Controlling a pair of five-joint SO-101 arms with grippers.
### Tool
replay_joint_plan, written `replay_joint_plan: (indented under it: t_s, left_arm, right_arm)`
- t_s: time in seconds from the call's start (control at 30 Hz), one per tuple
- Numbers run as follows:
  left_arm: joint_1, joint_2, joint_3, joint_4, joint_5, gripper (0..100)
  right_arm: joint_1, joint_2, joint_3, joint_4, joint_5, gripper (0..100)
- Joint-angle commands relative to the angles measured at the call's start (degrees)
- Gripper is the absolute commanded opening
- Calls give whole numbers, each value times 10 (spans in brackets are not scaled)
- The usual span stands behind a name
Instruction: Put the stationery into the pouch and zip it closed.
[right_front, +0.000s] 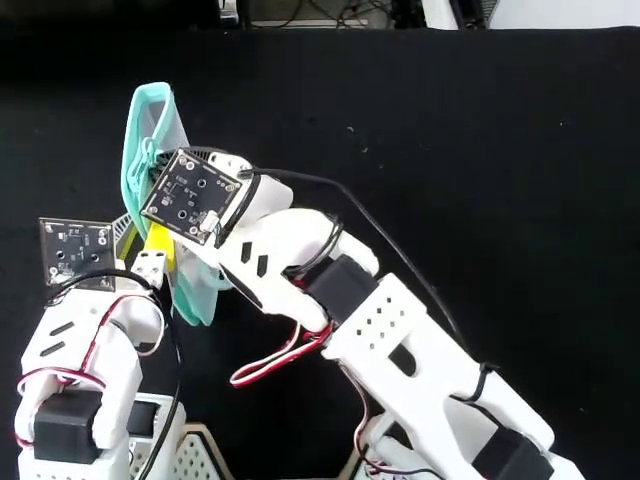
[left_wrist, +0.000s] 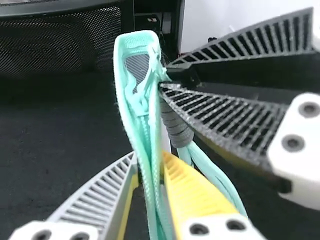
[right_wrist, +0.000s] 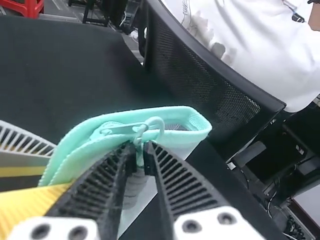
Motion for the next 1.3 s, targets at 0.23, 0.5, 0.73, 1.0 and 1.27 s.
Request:
replay_joint_plan:
  t_s: [0.23,0.5,0.73,1.0,1.27]
  left_arm:
    - [11,9,-7,-5,-11,70]
    - [14,106,-13,-29,-11,70]
    - [15,106,-12,-28,-11,70]
    - [22,111,-12,-28,-11,70]
    - [54,111,-7,-25,-26,70]
  right_arm:
    - [60,-3,-17,-17,-8,12]
    - [45,-2,-16,-13,-8,15]
    - [45,-4,-7,-14,-8,139]
    - [34,-7,-6,-13,-8,127]
    - [27,-7,-5,-13,-4,126]
